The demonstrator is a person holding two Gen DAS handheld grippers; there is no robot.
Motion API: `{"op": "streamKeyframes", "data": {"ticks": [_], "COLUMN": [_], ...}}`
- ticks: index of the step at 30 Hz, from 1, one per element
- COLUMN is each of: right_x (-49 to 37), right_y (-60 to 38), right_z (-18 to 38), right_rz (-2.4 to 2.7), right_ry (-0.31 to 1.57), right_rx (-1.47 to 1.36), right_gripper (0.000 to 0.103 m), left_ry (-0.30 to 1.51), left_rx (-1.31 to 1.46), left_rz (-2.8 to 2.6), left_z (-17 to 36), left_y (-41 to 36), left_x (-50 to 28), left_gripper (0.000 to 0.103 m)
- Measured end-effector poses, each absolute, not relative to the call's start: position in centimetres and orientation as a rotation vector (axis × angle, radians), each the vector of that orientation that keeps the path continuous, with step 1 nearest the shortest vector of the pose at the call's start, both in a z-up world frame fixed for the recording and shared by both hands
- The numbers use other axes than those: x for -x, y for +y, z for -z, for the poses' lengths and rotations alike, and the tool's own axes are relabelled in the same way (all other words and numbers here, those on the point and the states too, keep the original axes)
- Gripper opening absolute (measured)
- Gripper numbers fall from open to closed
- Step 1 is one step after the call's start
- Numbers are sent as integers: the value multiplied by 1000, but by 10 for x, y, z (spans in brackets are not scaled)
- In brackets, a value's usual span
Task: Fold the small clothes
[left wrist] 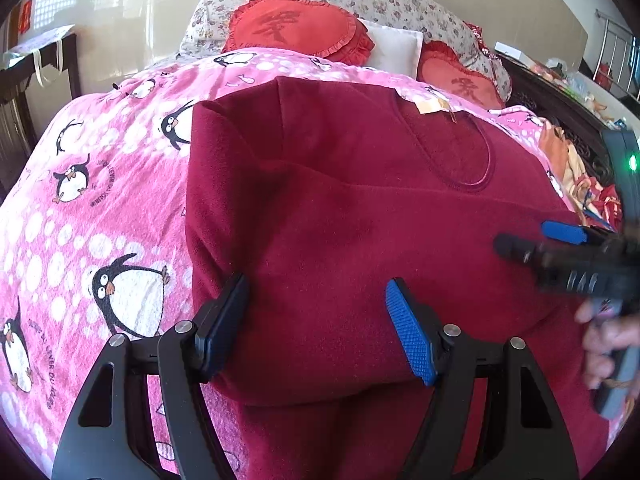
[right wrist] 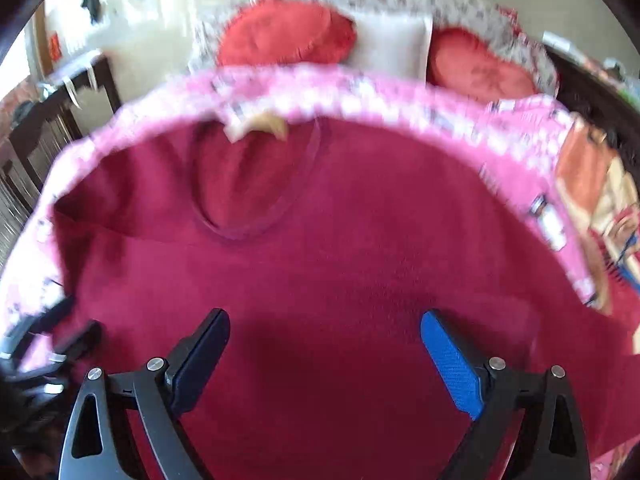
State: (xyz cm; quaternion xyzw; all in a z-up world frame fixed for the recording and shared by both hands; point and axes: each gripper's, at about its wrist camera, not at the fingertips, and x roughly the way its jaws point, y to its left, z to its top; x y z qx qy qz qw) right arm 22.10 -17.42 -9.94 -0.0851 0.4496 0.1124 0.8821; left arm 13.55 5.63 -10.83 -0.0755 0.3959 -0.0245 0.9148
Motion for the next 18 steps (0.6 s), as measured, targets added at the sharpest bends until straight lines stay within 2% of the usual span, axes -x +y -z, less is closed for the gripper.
{"op": "streamKeyframes", "data": {"ticks": [3,11,12,14,18], "right_x": [-205,-212,-210,-204,-185], "right_y": [-161,-163,-166,-179,-245], "right_z": [108,100,96,76,17], "right_rz": [-211,-236,-237,-226,-81], "right_ry": [845,900,925,919,857], "right_rx": [272,279,275,248,216], "right_gripper": [103,103,102,86,87], "left_ry": [819,822,822,823,824], "left_rx": [135,120,120,117,110], "left_rz": [34,25,25,24,21], "left_z": [109,110,110,110,111], "left_y": [54,52,52,51,51], "left_x": [-136,-141,-140,-141,-139], "left_gripper": [71,71,71,71,71]}}
